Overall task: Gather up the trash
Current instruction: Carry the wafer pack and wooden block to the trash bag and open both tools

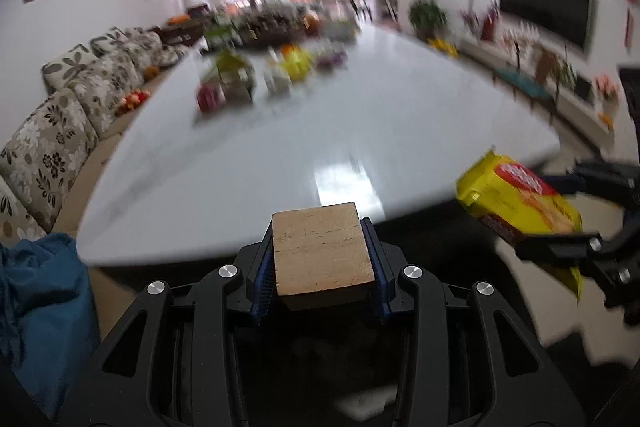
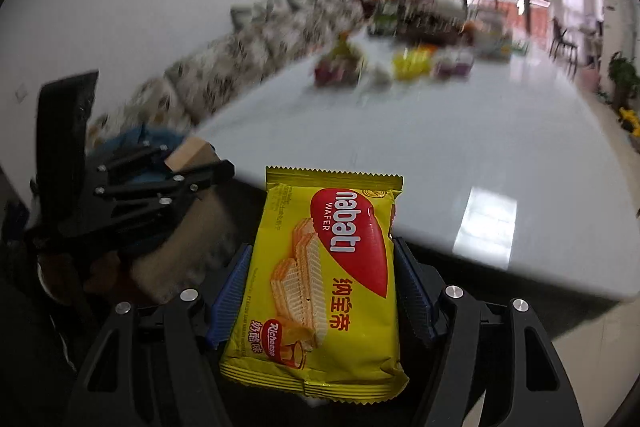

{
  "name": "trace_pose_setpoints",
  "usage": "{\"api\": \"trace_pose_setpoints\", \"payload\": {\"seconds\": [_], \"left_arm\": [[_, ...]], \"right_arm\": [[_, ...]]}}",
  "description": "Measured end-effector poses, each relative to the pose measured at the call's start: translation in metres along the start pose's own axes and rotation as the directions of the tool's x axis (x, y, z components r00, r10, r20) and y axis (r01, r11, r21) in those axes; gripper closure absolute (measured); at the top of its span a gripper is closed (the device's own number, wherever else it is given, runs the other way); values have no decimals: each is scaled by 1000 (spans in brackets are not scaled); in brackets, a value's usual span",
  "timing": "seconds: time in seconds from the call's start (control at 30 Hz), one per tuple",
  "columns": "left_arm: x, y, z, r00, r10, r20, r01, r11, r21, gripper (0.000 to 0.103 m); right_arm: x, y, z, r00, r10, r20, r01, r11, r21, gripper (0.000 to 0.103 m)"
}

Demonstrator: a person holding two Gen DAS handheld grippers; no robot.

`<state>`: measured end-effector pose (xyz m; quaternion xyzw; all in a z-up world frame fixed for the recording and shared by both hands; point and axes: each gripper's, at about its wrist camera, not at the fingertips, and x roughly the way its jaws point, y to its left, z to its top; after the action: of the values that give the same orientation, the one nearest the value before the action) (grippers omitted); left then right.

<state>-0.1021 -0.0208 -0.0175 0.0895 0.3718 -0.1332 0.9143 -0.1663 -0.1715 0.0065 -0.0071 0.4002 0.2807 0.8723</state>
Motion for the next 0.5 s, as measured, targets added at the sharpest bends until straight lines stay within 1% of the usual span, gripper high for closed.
{"api": "trace_pose_setpoints", "payload": {"seconds": [0.07,0.1,0.13,0.17,0.2,0.27,0.3,0.33,0.37,0.4,0.43,0.5], "left_arm": [[12,-6,-19,999,-16,-45,17,999,29,65],[22,-9,-29,997,-29,-73,32,998,46,61],[37,-12,-41,992,-53,-111,61,996,71,54],[54,-14,-56,991,-36,-131,50,994,102,28],[66,-15,-66,989,-15,-146,34,991,128,14],[91,-14,-87,980,0,-198,31,988,152,14],[99,-12,-94,975,-7,-223,41,988,150,14],[104,-8,-98,969,-7,-248,42,990,138,14],[106,-4,-100,966,-3,-258,36,992,121,14],[105,1,-100,967,-14,-254,41,994,102,14],[102,6,-96,971,-24,-238,45,995,84,14],[95,12,-86,978,-30,-205,43,997,60,14]], "right_arm": [[20,-3,-20,997,4,-74,-2,1000,21,36],[34,-4,-29,993,1,-116,2,1000,23,35],[49,-5,-38,987,-5,-161,7,1000,10,35],[68,-6,-48,978,-35,-206,33,999,-11,33],[82,-6,-55,971,-60,-230,55,998,-29,32],[113,-12,-73,951,-100,-293,85,994,-63,34],[119,-14,-78,944,-98,-314,85,995,-55,37],[119,-15,-79,944,-91,-317,82,996,-42,37],[111,-16,-76,951,-75,-299,70,997,-26,37],[103,-15,-72,959,-66,-277,62,998,-22,36],[93,-14,-65,967,-52,-250,49,999,-18,33],[69,-12,-42,984,-19,-179,18,1000,-7,31]]}}
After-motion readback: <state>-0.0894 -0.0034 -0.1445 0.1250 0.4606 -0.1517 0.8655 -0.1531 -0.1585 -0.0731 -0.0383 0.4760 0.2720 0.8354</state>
